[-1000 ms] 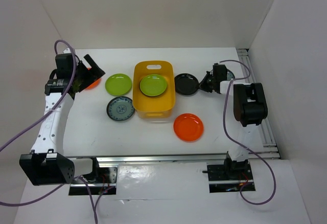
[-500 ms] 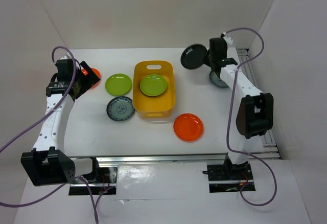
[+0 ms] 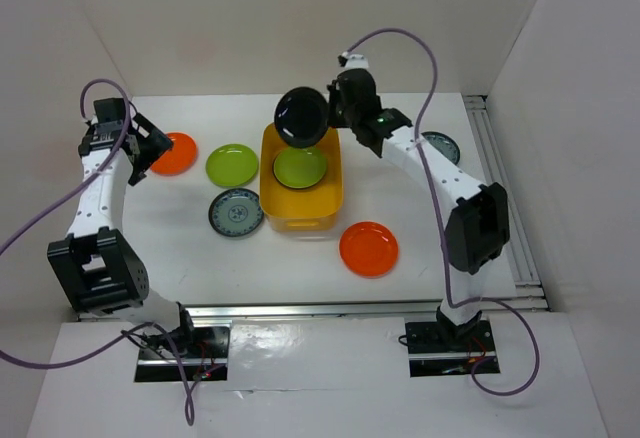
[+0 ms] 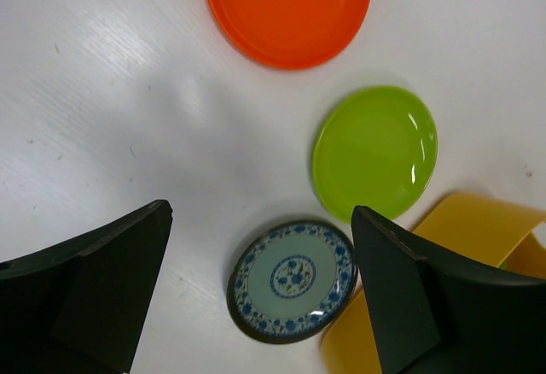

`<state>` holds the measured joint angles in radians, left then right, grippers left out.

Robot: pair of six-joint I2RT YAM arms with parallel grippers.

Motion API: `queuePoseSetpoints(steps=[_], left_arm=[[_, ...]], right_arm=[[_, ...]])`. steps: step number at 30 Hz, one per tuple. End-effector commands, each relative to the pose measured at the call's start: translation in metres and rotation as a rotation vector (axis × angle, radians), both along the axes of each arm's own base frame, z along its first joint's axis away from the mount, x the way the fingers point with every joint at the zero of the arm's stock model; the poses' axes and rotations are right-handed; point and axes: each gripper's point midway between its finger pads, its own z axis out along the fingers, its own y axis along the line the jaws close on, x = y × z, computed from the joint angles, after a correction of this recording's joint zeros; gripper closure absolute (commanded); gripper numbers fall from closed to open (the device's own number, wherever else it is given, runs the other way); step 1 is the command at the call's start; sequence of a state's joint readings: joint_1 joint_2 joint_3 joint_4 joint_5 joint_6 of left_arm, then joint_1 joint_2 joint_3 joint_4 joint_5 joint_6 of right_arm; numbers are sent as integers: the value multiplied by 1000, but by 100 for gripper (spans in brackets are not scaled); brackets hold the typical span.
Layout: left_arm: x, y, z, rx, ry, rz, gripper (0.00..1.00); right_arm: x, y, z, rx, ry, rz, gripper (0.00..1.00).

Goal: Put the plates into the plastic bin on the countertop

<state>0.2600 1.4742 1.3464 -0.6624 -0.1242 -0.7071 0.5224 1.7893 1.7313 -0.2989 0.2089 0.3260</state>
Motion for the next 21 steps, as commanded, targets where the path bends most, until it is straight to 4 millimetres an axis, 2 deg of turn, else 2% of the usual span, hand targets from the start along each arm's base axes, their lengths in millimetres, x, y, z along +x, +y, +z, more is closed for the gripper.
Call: queuePoseSetpoints(steps=[1, 3, 4, 6, 7, 8, 10, 12, 13, 15, 16, 17, 18, 19, 20, 21], left_arm=[[21, 16, 16, -29, -48, 4, 0], [31, 19, 13, -57, -39, -5, 0], [34, 17, 13, -67, -43, -14, 0], [35, 15, 13, -75, -45, -21, 0], [37, 16, 15, -71, -56, -22, 0], [35, 16, 10, -75, -45, -21, 0], [36, 14, 3, -79, -33, -37, 0], [33, 17, -10, -88, -9, -26, 0], [35, 23, -13, -80, -10, -24, 0], [34, 21, -28, -97, 7, -31, 0], [34, 23, -35, -109, 17, -28, 0], [34, 23, -38, -109, 17, -28, 0], [31, 22, -48, -119, 43, -27, 0], [33, 23, -47, -116, 33, -27, 0], [33, 22, -55, -120, 44, -27, 0], [32, 20, -58, -129, 46, -33, 0]], right_arm=[[-7, 23, -50, -75, 106, 92, 100], [-2, 28, -56, -77, 117, 100, 100], [0, 37, -72, -102, 137, 118, 100], [6, 43, -79, -107, 157, 128, 100], [11, 46, -98, -125, 189, 128, 100], [16, 49, -95, -120, 180, 128, 100], [22, 53, -113, -132, 202, 128, 100], [26, 56, -115, -137, 211, 128, 100], [31, 52, -127, -147, 231, 119, 100], [34, 52, -124, -150, 227, 110, 98], [34, 52, -124, -150, 227, 109, 94], [34, 52, -124, -150, 227, 109, 82], [29, 55, -123, -152, 227, 119, 70], [29, 55, -114, -141, 209, 118, 51], [25, 59, -109, -148, 196, 133, 36], [25, 59, -109, -148, 196, 133, 33]])
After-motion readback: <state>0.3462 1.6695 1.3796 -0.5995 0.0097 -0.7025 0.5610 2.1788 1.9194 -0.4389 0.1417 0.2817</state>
